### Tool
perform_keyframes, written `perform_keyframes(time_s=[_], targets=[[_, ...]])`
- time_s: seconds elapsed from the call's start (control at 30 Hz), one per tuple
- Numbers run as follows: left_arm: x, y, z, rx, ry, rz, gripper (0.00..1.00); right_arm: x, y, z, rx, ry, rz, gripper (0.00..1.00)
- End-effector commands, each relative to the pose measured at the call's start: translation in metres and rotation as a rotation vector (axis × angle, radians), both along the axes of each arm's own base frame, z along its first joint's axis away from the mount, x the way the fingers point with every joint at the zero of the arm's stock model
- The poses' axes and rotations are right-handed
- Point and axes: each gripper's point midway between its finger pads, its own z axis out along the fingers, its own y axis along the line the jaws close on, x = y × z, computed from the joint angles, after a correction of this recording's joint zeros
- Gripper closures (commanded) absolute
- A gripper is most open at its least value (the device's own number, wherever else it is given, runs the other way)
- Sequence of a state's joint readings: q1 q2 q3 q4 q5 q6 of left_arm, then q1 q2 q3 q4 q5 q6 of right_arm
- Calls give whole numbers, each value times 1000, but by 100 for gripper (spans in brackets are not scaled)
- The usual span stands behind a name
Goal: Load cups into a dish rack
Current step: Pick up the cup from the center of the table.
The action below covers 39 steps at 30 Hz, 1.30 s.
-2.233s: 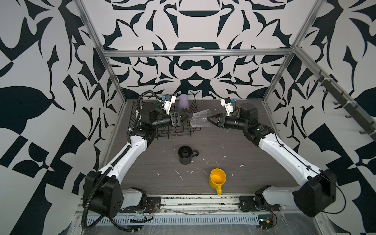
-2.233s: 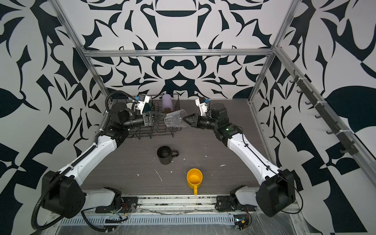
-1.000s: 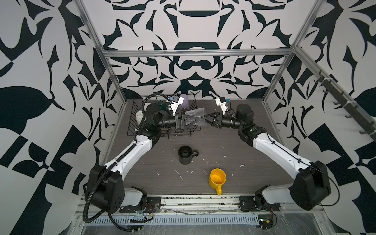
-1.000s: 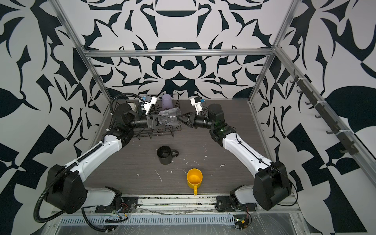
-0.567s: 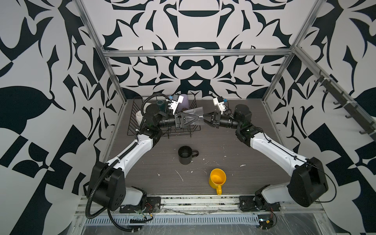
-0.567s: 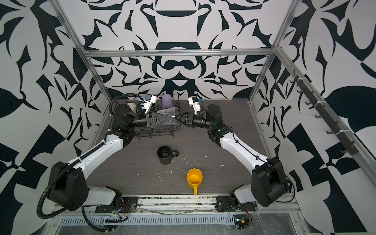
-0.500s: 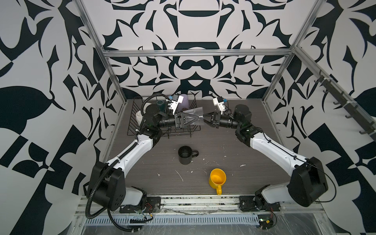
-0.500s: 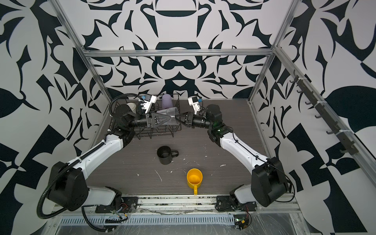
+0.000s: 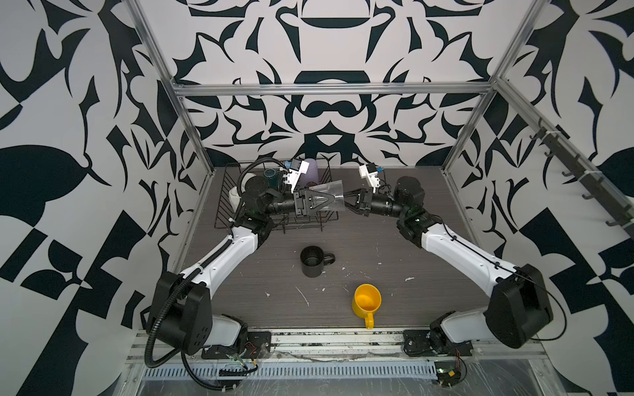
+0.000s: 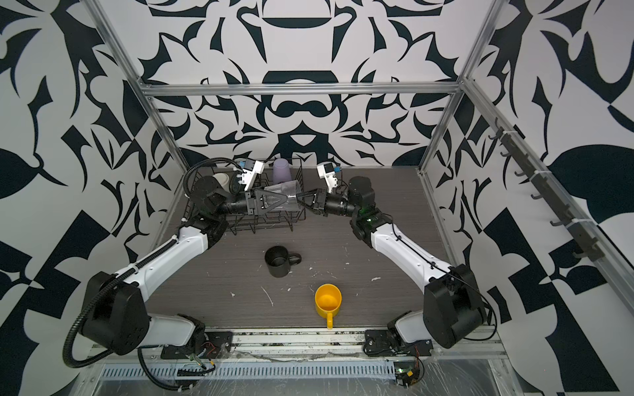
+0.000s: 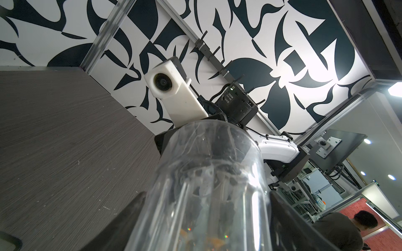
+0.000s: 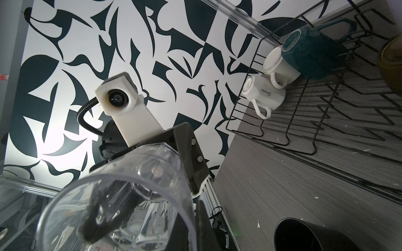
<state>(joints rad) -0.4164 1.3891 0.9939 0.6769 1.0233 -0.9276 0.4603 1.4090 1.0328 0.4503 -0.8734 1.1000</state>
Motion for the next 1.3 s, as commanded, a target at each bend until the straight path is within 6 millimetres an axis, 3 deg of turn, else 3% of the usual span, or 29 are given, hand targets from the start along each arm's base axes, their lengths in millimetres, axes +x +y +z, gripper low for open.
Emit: perform_keyframes(time_s=[0.0, 0.43, 0.67, 1.07, 1.27], targets=[[-16, -3, 7, -11, -48, -72, 39, 9, -2, 9, 23, -36, -53, 100], [-13, -3, 9, 4, -52, -41, 80, 8, -6, 6, -13, -43, -78, 100], [-14, 0, 8, 20, -63, -21, 59, 5, -7, 9, -14, -54, -76, 100], [-18, 7, 8, 59, -79, 5, 47, 7, -10, 8, -16, -50, -91, 100], [-19, 9, 5, 61, -76, -1, 34, 9, -13, 10, -14, -54, -104, 100]])
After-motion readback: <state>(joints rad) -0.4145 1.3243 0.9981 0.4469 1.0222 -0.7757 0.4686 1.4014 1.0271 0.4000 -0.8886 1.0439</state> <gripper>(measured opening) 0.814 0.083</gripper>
